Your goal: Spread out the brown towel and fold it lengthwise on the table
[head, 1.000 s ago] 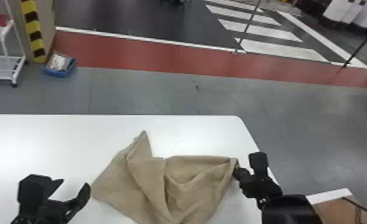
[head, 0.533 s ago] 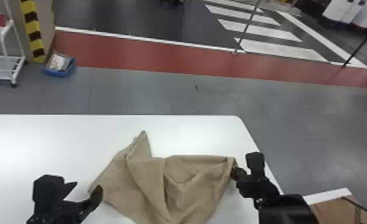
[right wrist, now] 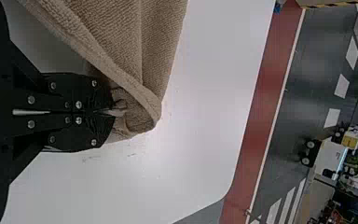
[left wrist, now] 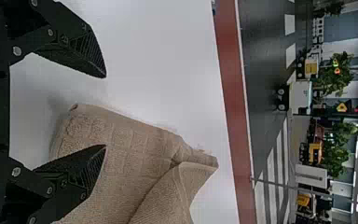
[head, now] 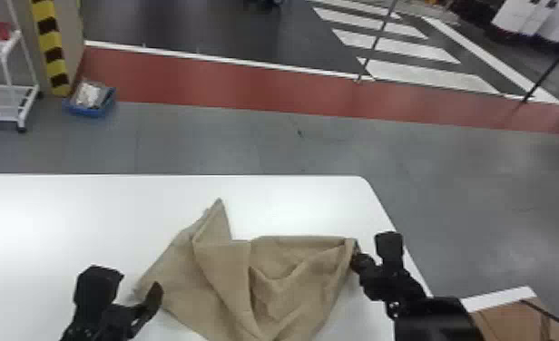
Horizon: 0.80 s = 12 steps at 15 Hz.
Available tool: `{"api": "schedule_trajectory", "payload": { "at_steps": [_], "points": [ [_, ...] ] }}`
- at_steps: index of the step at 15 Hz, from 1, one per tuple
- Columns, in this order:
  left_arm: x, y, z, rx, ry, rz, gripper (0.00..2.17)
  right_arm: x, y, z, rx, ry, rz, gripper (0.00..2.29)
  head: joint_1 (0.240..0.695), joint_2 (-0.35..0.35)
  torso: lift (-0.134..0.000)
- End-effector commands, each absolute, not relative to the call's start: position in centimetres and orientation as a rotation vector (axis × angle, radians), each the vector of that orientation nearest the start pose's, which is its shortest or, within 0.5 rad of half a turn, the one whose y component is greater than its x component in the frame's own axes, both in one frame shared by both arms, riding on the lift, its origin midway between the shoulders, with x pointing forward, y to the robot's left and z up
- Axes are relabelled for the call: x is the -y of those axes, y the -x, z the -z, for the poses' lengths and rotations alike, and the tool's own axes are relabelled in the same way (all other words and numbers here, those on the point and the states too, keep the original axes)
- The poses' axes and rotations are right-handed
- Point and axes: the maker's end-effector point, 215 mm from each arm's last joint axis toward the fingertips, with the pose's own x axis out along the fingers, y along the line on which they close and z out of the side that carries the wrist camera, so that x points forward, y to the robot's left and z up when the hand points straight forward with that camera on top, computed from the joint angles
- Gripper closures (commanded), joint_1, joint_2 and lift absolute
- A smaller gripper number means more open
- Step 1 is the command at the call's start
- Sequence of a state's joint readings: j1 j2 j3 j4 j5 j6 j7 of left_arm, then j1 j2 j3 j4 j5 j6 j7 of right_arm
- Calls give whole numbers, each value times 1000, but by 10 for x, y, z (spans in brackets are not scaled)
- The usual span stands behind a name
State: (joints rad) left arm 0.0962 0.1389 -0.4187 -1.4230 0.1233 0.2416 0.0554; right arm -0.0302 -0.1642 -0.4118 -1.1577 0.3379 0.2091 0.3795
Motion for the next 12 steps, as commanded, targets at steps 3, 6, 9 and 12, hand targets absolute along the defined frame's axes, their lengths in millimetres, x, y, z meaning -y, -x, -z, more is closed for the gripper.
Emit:
{"api": "schedule_trajectory", "payload": {
  "at_steps": [3, 6, 9, 12],
  "points": [
    [-68, -462, 574, -541, -102, 347, 414, 467, -486, 582, -665, 233, 51, 1477, 695, -350, 0],
    [-64, -462, 578, -549, -106, 354, 417, 465, -489, 581, -657, 233, 47, 1477, 695, -350, 0],
    [-64, -464, 579, -549, -112, 351, 417, 468, -490, 580, -656, 231, 52, 1477, 695, -350, 0],
    [-66, -465, 579, -549, -121, 346, 677, 469, -489, 579, -656, 230, 55, 1477, 695, -350, 0]
  ]
}}
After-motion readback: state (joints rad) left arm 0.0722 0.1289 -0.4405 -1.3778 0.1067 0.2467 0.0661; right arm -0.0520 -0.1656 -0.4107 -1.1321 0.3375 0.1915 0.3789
